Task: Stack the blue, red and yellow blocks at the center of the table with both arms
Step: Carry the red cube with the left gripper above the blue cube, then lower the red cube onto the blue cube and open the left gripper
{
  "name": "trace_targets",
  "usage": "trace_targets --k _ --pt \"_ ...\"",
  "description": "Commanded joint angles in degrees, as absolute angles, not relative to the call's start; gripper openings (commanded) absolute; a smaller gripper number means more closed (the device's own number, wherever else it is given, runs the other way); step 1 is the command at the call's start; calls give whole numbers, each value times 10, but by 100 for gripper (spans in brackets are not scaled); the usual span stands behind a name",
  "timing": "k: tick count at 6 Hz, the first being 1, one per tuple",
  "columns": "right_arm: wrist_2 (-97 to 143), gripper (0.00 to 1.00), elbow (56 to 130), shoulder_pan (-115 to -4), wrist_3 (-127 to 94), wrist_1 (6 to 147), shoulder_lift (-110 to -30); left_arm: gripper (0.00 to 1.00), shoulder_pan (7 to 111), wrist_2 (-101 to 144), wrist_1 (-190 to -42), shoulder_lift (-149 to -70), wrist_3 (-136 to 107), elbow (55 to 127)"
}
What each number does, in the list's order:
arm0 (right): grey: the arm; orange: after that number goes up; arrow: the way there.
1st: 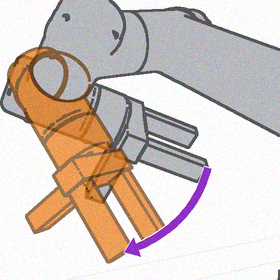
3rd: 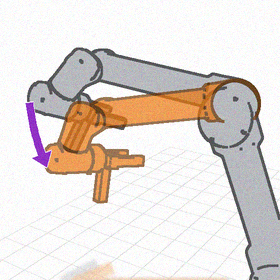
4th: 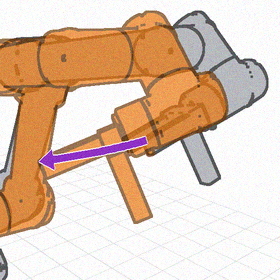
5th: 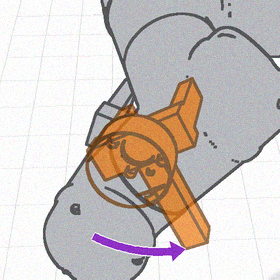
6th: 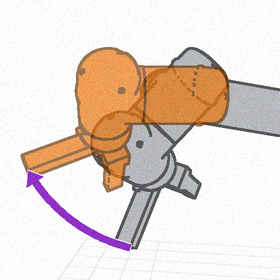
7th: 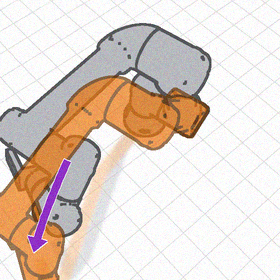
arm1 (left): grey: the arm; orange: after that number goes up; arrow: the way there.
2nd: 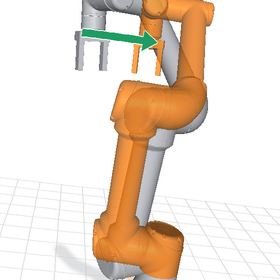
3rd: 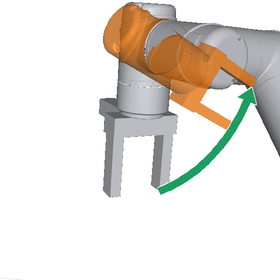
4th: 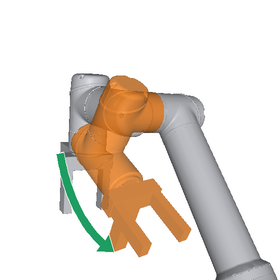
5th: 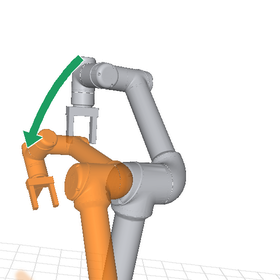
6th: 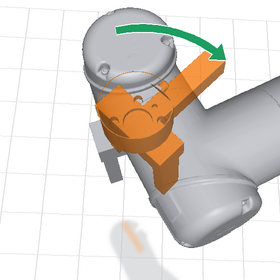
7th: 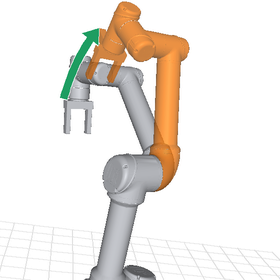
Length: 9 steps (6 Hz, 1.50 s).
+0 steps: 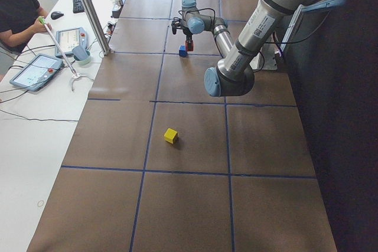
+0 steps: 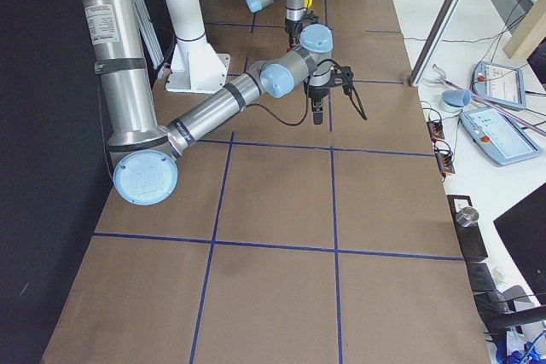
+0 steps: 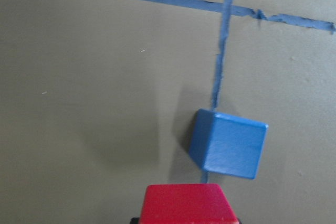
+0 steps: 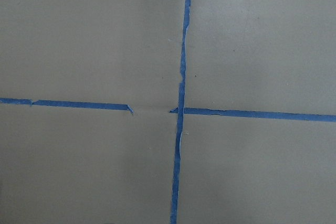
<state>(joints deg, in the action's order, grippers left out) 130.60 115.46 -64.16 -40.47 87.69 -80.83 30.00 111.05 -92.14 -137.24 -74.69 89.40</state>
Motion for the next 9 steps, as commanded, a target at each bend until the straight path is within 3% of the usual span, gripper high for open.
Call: trace_targets --k 1,3,6,9 --pt "1305 100 1170 -645 -404 873 -829 0 299 1077 -921 -1399 -716 861" --pt "1302 100 1167 -647 -403 872 -831 1 299 1072 -921 -1448 -715 800" --pt "1303 100 1168 -647 -403 872 -831 2 300 1071 -915 -1448 -679 797" --pt "1303 100 1167 -646 -403 872 -831 9 300 1057 -915 -1448 -679 797"
